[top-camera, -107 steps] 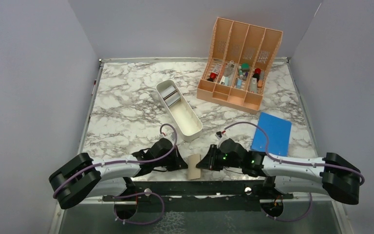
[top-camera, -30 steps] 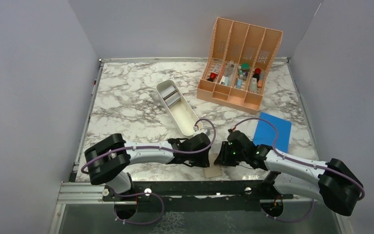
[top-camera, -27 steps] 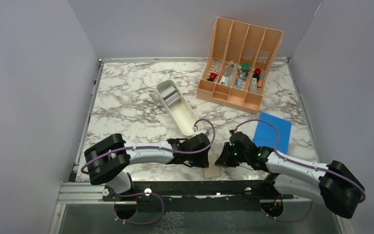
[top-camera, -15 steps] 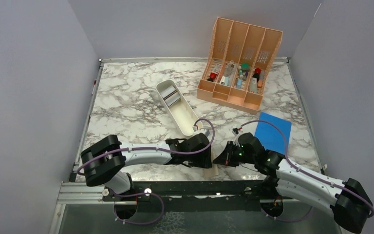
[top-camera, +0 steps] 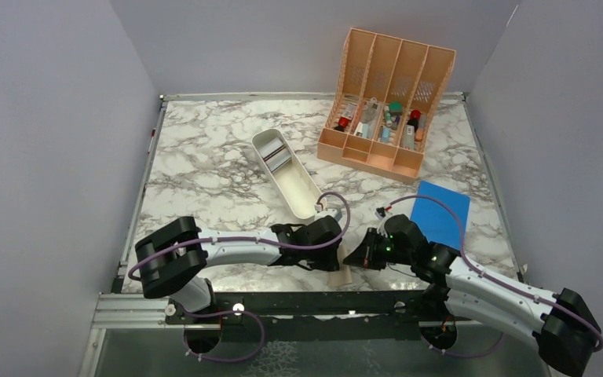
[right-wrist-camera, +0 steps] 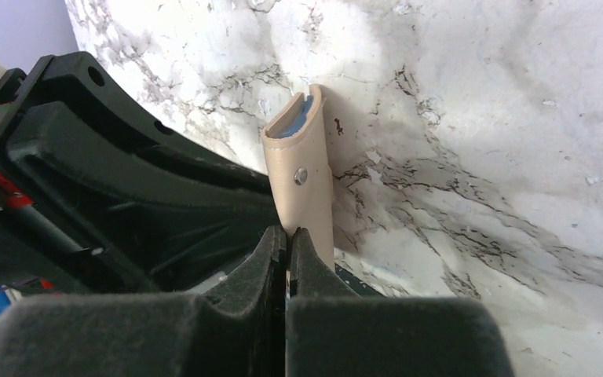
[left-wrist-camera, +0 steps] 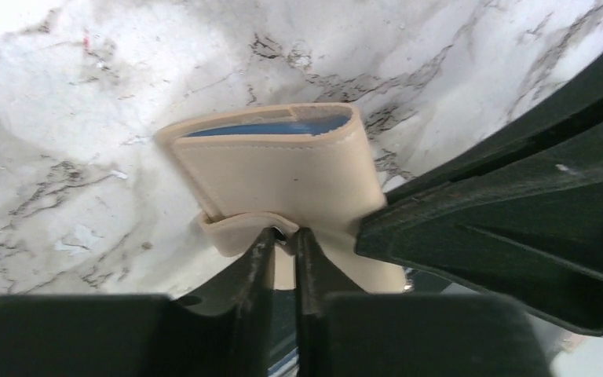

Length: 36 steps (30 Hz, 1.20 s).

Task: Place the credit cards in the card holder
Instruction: Open the card holder at the center of the board.

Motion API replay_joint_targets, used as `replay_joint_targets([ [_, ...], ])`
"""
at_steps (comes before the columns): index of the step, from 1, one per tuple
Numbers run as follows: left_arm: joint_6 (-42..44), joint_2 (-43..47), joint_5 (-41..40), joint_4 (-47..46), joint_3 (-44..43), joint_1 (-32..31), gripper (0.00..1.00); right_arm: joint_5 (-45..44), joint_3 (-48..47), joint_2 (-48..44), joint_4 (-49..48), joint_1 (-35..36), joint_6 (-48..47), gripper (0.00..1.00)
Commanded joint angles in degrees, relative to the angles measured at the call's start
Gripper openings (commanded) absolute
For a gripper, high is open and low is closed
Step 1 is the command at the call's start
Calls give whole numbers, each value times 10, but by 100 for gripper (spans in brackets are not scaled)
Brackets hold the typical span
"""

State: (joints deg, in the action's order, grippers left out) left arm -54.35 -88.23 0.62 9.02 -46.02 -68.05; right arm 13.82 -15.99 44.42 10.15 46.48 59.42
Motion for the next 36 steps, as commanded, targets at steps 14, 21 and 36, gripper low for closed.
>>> replay_joint_targets([
  [14,4,66,-82,94,17,1,0,-50,-3,8,13,4,-20,1],
  [21,-10,130,-110,132,50,10,0,-89,5,65,-6,5,-42,1],
  [36,-64,313,-25,-99,153,19,0,-52,-136,89,123,5,-106,68],
])
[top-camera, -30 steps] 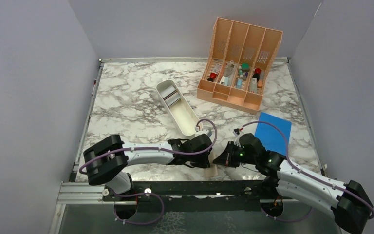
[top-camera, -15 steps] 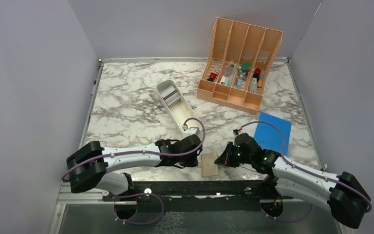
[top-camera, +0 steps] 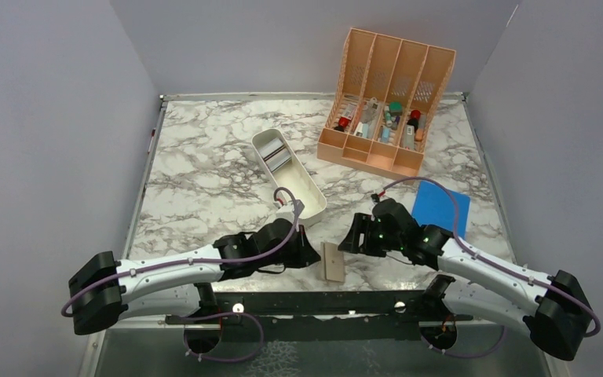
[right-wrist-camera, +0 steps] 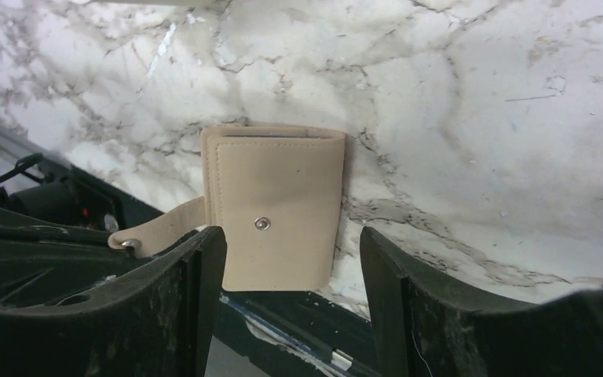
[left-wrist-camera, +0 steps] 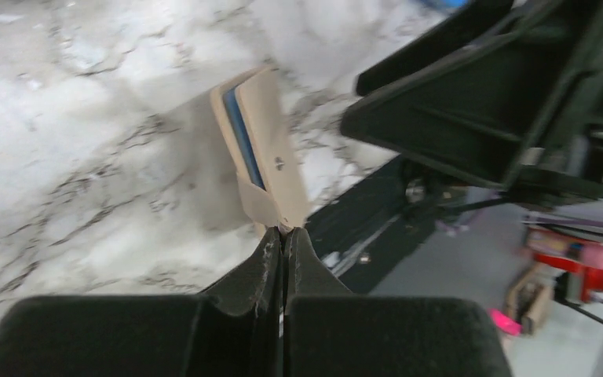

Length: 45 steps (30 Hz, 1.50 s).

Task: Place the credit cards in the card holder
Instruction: Open the card holder at the center of the board.

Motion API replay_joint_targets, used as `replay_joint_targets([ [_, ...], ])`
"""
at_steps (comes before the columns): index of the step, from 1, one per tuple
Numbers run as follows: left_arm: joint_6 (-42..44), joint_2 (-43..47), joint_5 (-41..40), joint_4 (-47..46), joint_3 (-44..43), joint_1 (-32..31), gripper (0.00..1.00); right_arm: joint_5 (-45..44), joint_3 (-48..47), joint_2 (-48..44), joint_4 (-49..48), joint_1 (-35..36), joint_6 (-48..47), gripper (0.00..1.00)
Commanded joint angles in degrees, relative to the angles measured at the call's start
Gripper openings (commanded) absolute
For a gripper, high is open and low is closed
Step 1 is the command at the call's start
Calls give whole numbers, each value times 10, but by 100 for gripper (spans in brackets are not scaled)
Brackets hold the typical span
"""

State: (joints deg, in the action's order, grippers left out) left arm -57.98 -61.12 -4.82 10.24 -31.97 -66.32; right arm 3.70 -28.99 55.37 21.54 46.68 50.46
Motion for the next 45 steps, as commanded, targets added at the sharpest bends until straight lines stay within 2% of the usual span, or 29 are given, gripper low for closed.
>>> replay_joint_targets([
  [1,-28,48,30,-116,13,2,0,69,-4,-22,-4,3,-14,70],
  [5,-23,59,41,-129,7,2,0,104,-4,-18,-33,3,-7,76],
  [9,-21,60,32,-120,3,2,0,95,-6,-8,-38,3,-9,77],
  [15,-23,66,9,-81,4,2,0,50,10,15,-36,3,-17,68],
  [18,-25,76,-22,-27,-7,2,0,61,19,21,-57,3,-22,63],
  [23,-55,99,-93,120,-23,2,0,76,37,25,-91,3,-22,56],
  [28,-84,118,-122,200,-6,2,1,143,89,34,-208,3,13,57],
  [32,-97,126,-134,231,-4,2,2,159,106,58,-257,3,39,61],
  [39,-101,93,-185,320,-46,2,5,209,134,109,-355,3,74,60],
  [45,-97,77,-194,330,-50,2,5,243,136,135,-413,3,89,59],
])
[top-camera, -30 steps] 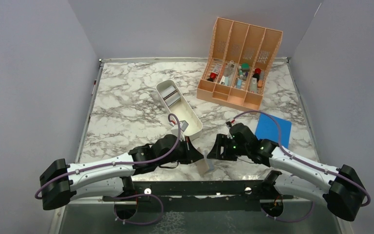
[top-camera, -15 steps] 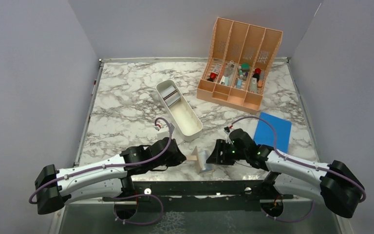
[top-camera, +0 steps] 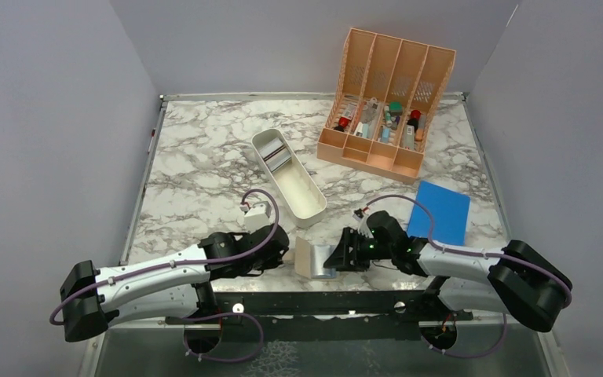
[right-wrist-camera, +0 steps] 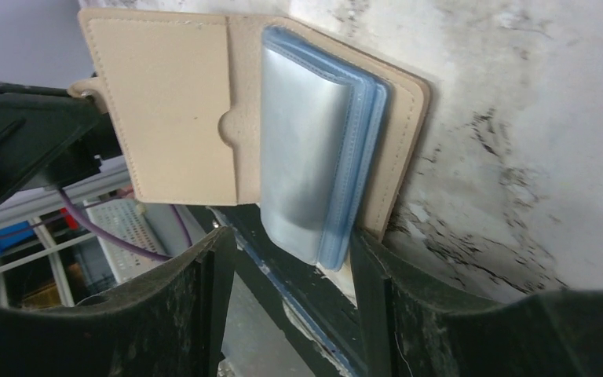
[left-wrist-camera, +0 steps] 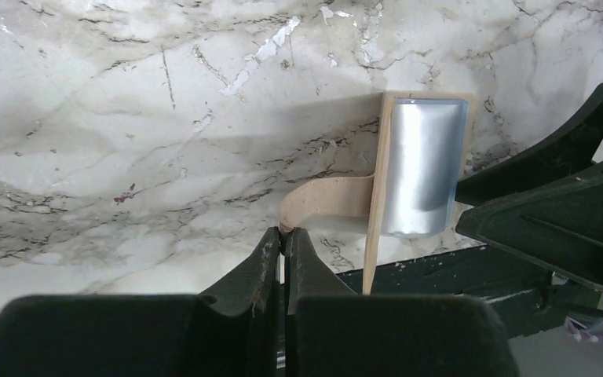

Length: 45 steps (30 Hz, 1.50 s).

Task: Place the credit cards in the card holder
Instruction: Open the card holder at the center of the board.

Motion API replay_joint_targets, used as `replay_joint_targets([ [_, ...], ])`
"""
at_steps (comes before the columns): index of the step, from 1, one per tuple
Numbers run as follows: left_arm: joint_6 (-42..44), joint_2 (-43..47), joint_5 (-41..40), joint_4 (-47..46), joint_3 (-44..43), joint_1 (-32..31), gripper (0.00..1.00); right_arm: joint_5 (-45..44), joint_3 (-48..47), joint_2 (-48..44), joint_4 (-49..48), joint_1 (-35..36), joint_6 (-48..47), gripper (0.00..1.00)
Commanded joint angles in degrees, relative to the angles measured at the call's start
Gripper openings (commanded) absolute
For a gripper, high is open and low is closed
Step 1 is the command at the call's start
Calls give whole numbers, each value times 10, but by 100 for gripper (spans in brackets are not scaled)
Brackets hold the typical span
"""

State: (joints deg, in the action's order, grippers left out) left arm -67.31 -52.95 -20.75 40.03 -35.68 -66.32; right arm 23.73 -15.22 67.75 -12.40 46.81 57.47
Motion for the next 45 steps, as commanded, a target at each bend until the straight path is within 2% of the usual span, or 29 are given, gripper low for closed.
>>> replay_joint_targets([
  [1,-4,-4,-36,32,-11,2,5,47,-5,15,-75,2,20,59],
  [12,4,-50,-33,34,-11,2,9,56,-18,9,-112,2,39,54],
  [18,27,-78,-1,-15,0,2,11,90,-13,17,-168,2,38,43],
  [21,41,-97,18,-42,5,2,13,80,-22,11,-139,2,23,40],
  [24,52,-114,45,-75,9,2,16,41,-40,2,-62,2,-6,33],
  [26,57,-123,56,-95,13,2,17,32,-39,-6,-47,2,-13,31],
  [29,58,-139,61,-104,14,2,17,31,-43,-20,-31,2,-22,32],
  [31,58,-146,62,-104,13,2,17,7,-60,-34,24,2,-40,41],
  [34,58,-146,64,-104,13,2,17,-83,-87,-60,142,2,-61,53],
  [36,56,-138,65,-104,13,3,19,-119,-92,-73,179,1,-73,58],
  [39,58,-123,59,-104,17,4,20,-127,-91,-73,184,1,-76,58],
  [45,64,-104,64,-103,38,25,20,-113,-80,-12,137,-2,-63,50],
])
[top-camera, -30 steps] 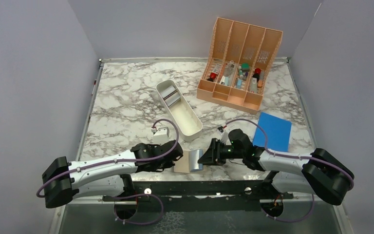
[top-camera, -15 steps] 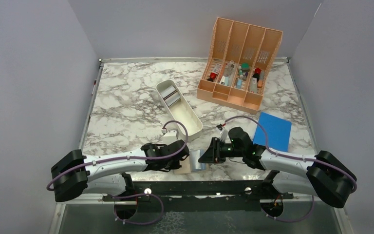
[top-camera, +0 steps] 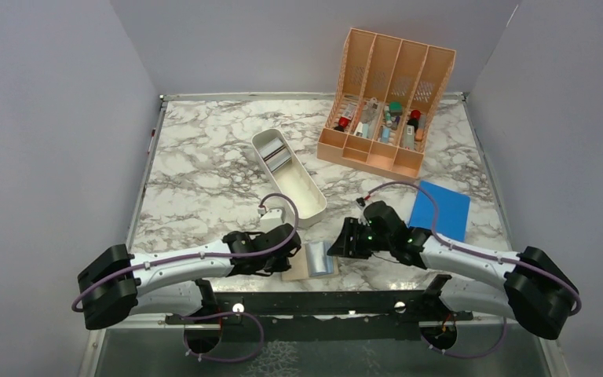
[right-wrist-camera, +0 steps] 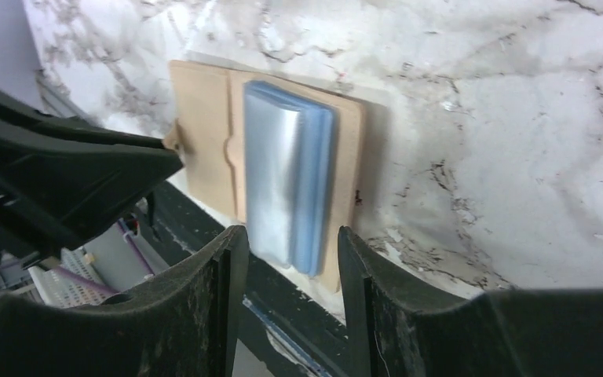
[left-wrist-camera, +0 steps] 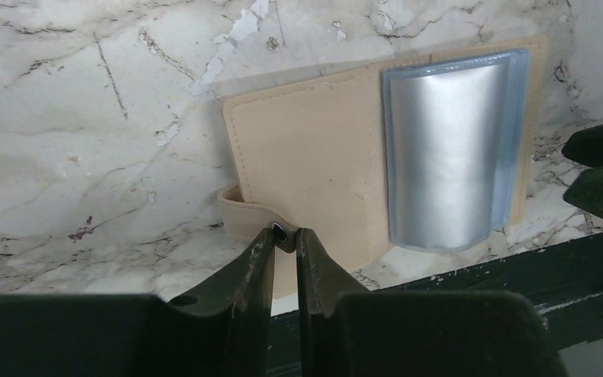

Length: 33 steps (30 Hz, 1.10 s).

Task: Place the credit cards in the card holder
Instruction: Open the card holder at the center of the board.

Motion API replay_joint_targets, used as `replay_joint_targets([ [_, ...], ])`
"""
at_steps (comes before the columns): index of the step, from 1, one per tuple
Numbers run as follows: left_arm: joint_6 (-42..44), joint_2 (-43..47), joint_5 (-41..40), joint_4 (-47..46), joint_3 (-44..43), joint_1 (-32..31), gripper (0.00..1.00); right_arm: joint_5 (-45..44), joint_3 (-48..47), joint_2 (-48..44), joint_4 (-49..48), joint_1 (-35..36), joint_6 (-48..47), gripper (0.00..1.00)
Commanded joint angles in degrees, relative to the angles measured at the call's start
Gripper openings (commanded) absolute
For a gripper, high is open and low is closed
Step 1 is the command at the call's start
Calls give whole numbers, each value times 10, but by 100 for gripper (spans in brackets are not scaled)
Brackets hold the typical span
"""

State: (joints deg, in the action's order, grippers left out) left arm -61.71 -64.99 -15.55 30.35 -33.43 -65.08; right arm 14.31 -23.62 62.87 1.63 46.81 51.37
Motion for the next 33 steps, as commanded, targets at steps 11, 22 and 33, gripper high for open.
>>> replay_joint_targets([
  [11,14,-8,16,-20,29,20,20,88,76,87,-220,-6,38,41],
  [22,20,-22,44,-69,34,20,20,162,79,134,-325,-6,62,17],
  [33,35,-14,76,-129,26,21,24,73,26,-42,-56,-6,51,2],
])
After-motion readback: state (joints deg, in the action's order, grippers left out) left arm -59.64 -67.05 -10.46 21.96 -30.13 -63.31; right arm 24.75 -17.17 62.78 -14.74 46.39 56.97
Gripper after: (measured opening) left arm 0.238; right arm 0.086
